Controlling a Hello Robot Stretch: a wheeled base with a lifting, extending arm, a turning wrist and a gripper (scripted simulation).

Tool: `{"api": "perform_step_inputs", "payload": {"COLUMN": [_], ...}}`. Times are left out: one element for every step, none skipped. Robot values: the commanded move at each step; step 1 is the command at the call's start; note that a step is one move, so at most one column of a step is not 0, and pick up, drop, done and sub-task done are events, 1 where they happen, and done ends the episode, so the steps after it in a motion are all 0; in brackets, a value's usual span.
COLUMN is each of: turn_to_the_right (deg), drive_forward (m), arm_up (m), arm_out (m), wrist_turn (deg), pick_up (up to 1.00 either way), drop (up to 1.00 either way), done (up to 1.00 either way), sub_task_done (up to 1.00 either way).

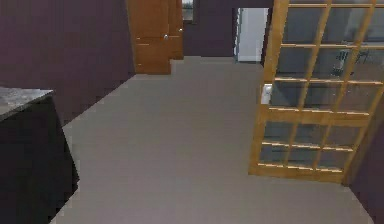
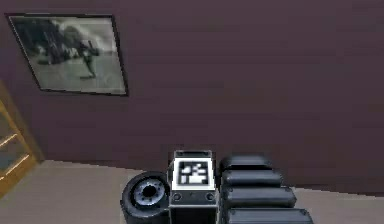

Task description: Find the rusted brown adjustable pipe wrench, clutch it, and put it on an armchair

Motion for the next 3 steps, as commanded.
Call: {"api": "perform_step_inputs", "payload": {"turn_to_the_right": [0.0,0.0,0.0], "drive_forward": [1.00,1.00,1.00], "arm_up": [0.00,0.00,0.00], "arm_out": [0.00,0.00,0.00], "wrist_turn": [0.0,0.0,0.0], "pick_up": [0.00,0.00,0.00], "drop": [0.00,0.00,0.00], "done": [0.00,0.00,0.00], "sub_task_done": [0.00,0.00,0.00]}}
